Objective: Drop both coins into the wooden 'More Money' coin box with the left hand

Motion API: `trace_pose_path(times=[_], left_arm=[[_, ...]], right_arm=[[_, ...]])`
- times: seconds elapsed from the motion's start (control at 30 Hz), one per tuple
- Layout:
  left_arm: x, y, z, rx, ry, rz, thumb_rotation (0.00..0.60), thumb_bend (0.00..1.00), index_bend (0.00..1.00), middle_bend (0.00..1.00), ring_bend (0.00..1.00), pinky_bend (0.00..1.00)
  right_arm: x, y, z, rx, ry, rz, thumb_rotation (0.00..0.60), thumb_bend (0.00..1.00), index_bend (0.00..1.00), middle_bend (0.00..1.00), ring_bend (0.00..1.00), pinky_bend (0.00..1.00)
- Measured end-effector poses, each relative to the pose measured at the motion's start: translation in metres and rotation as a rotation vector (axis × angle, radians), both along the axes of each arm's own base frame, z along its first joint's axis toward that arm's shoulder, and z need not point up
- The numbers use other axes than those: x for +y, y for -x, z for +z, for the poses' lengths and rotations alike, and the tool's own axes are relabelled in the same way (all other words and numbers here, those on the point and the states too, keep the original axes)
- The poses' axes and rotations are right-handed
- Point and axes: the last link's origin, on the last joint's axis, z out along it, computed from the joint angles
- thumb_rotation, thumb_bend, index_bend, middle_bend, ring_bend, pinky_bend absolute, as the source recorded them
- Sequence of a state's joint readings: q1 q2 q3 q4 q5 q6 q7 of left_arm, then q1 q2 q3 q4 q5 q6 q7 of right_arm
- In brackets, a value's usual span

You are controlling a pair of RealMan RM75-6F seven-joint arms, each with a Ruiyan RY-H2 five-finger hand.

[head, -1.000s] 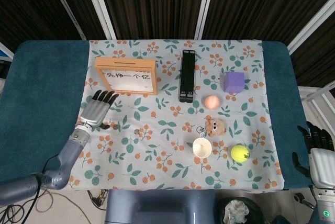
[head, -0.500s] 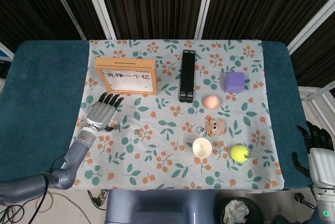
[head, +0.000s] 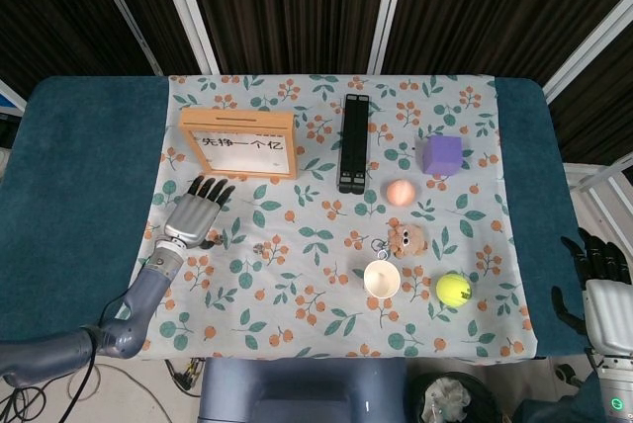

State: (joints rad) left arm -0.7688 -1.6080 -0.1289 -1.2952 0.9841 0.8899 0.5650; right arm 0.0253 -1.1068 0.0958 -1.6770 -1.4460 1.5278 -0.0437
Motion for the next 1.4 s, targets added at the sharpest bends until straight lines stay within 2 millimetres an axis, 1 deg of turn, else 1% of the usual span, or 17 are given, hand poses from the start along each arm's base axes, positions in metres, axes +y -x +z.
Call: trace_pose_path(times=[0.37,1.03,1.4], left_arm=[[0.0,-0.004,-0.004,0.005,0.007,-0.012,0.6,0.09,0.05,0.0,0.0,0.0],[0.0,-0.001,-0.011,0.042,0.012,-0.018,0.6,0.09,0.05,0.0,0.0,0.0],[0.0,-0.003,-0.016,0.059,0.018,-0.029,0.6,0.09,0.05,0.0,0.0,0.0]], right_arm=[[0.0,0.0,0.001,0.0,0.003,-0.001,0.6,0.51,0.15,0.02,0.0,0.0],[0.0,0.0,0.002,-0.006,0.004,-0.006,0.6,0.51,0.15,0.02,0.0,0.0],[0.0,0.0,0.002,0.0,0.002,-0.004,0.6,0.51,0.15,0.02,0.0,0.0]])
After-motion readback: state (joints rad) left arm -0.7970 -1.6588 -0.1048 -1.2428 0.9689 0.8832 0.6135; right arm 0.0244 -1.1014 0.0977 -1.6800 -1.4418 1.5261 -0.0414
